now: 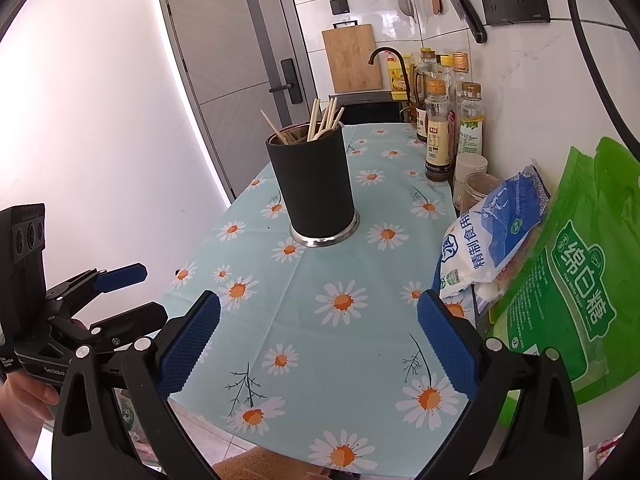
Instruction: Organize utensils
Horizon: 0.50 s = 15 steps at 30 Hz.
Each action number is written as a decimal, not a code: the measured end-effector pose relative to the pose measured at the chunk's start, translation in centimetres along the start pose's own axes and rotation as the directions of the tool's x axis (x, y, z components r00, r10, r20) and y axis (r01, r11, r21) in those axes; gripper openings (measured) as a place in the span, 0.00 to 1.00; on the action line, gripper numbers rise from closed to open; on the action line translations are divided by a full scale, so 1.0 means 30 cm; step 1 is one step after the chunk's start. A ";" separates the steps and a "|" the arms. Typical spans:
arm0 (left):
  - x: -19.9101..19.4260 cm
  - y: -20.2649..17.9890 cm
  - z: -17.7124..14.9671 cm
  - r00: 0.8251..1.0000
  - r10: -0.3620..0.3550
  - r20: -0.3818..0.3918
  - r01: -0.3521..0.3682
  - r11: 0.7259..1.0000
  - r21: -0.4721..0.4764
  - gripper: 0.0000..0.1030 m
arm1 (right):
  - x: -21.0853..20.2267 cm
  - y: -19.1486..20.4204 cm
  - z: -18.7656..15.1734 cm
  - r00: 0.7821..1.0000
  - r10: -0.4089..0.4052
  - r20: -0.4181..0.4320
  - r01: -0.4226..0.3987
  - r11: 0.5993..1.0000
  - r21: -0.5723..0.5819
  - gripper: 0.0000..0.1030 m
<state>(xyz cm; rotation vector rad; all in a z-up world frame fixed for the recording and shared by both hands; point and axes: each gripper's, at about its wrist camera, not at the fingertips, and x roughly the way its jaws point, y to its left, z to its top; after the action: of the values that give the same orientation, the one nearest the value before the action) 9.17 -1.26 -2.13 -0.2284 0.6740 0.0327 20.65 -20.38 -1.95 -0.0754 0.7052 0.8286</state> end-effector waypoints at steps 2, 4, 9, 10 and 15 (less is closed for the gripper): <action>0.001 0.001 -0.001 1.000 0.000 -0.001 0.000 1.000 0.001 0.93 | 0.003 0.005 -0.001 1.000 0.002 0.001 -0.002 1.000 -0.003 0.95; 0.001 0.000 0.000 1.000 0.002 -0.002 -0.002 1.000 -0.001 0.93 | 0.004 0.008 -0.001 1.000 0.002 0.001 -0.002 1.000 -0.004 0.95; 0.001 0.008 -0.005 1.000 -0.001 -0.004 0.001 1.000 -0.006 0.93 | 0.010 0.013 -0.004 1.000 0.006 -0.003 -0.006 1.000 -0.002 0.95; 0.002 0.010 -0.007 1.000 -0.002 -0.004 0.001 1.000 -0.005 0.93 | 0.011 0.014 -0.005 1.000 0.005 -0.003 -0.005 1.000 -0.005 0.95; 0.004 0.011 -0.008 1.000 -0.002 -0.005 0.002 1.000 -0.007 0.93 | 0.015 0.016 -0.009 1.000 0.005 -0.005 -0.005 1.000 -0.007 0.95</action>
<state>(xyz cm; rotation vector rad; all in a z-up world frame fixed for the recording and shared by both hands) 9.08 -0.99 -2.44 -0.2354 0.6783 0.0326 20.37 -19.84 -2.32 -0.0823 0.7078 0.8362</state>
